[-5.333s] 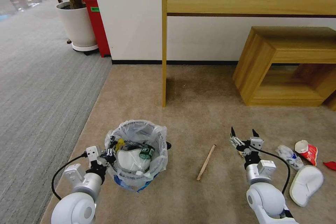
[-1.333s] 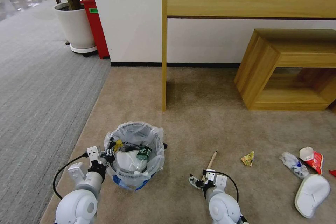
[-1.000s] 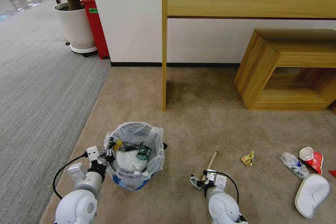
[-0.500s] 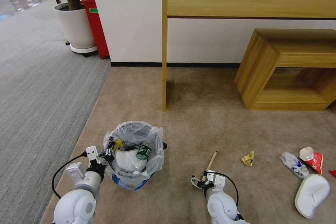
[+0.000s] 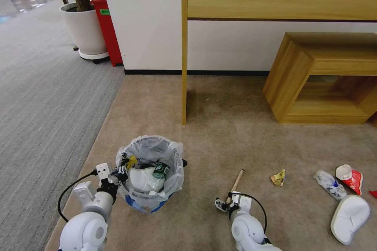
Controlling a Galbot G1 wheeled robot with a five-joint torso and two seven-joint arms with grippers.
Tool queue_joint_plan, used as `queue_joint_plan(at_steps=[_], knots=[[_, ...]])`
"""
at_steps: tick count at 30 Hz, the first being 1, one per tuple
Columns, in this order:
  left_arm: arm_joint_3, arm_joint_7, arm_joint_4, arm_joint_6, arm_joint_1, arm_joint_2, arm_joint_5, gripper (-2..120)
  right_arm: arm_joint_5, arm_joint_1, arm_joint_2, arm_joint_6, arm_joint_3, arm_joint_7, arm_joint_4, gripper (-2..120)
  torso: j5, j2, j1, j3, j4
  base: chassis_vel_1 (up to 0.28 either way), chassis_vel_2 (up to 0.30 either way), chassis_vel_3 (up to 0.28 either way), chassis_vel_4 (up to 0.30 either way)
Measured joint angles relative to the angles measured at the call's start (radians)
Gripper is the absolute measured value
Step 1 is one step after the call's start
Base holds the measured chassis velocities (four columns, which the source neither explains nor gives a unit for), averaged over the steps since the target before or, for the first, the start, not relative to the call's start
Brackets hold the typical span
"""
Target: Pick up the trash bin and place the garbage on the floor into it.
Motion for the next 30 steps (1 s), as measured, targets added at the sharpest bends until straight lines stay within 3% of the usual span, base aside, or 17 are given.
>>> queue_joint_plan(at_steps=[30], knots=[[-0.002,-0.002,-0.007,0.0,0.005,0.004,0.001,3,-0.047,0.036,0.021,0.019,0.015,-0.024,-0.08,100,0.0,0.0,0.0,0.0,0.0,0.0,0.0,0.0,0.0]])
